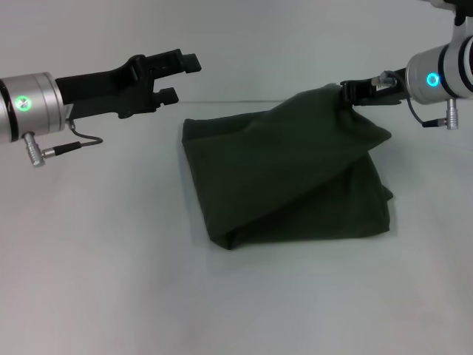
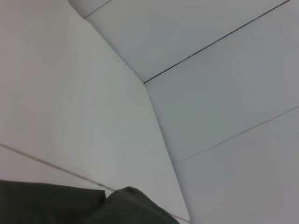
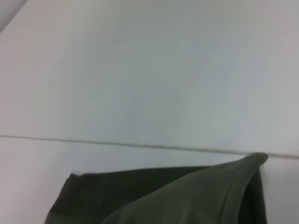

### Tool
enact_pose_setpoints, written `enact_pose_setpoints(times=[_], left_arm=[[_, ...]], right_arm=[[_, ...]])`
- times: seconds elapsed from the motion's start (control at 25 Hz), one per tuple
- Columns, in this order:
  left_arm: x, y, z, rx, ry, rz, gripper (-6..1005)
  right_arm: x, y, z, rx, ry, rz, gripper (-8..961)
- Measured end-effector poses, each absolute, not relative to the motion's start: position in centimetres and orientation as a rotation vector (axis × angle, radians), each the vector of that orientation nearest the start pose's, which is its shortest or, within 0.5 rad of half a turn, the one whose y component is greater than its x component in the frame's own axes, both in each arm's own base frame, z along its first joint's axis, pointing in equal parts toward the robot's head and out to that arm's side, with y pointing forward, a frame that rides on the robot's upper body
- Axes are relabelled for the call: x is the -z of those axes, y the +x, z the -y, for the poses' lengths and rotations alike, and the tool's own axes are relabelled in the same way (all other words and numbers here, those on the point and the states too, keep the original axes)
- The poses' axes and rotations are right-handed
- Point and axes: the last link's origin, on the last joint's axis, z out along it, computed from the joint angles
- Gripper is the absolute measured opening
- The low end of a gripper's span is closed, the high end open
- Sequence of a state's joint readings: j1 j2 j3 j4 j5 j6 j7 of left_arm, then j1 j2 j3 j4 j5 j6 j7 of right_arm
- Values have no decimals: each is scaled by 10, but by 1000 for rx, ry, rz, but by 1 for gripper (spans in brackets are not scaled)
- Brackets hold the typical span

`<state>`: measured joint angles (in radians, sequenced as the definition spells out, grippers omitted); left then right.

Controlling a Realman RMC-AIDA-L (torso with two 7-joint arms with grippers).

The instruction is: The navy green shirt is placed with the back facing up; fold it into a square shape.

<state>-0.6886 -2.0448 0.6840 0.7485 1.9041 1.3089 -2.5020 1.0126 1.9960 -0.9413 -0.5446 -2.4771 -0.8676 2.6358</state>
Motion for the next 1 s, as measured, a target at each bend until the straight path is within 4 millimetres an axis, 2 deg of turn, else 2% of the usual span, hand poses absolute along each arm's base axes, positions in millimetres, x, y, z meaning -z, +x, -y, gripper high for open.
enact_pose_setpoints(times=[0.2,0.44,0.76,1.0], left_arm=[[-46,-212,-415,1027,-2090,1777,883],[-46,-213,-415,1028,-2085,1779,883],[-44,-214,-415,1037,-2072,1794,883],[-44,-214,-415,1040,-2065,1797,883]], right_arm=[[2,186,-478,-136,-2133,-1441,40],[-11,200,-470,-98,-2106,-1549,44],[-22,218,-466,-86,-2058,-1594,49],[-13,234,-460,-36,-2034,-1600,52]])
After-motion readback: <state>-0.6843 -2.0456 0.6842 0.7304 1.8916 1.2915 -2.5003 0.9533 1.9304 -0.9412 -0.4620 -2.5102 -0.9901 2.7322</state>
